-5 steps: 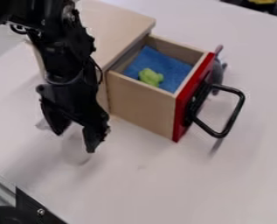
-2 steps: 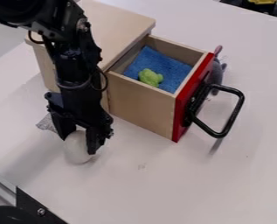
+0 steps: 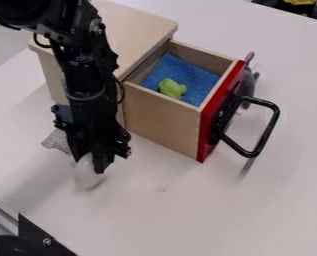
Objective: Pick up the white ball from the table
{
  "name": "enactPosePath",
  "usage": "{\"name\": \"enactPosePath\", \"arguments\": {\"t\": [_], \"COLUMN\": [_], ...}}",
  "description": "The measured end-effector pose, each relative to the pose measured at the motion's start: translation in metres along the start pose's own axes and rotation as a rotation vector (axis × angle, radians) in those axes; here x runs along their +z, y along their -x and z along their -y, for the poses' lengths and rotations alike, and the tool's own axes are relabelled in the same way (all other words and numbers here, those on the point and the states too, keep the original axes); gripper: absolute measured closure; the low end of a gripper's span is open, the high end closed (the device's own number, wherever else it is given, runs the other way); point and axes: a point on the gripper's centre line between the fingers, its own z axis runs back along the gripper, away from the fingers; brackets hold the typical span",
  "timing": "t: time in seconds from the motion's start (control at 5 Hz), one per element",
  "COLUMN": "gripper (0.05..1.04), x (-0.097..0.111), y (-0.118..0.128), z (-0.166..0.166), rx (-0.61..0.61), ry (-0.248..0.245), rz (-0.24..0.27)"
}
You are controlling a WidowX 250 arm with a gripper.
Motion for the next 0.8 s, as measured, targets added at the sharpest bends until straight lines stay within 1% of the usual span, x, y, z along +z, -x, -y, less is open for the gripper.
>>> {"name": "enactPosePath", "arguments": {"t": [0.2, 0.4, 0.6, 0.8], "gripper": [0.73, 0.73, 0.73, 0.73], "x": [0.022, 0.068, 0.11, 0.132], "y": [-0.003, -0.021, -0.046, -0.082], "z": [0.006, 0.006, -0.001, -0.014], "rx": [-0.006, -0.005, 0.02, 0.031], "ry": [0.012, 0.006, 0.015, 0.012], "rz": [0.026, 0.095, 0.164, 0.193]}}
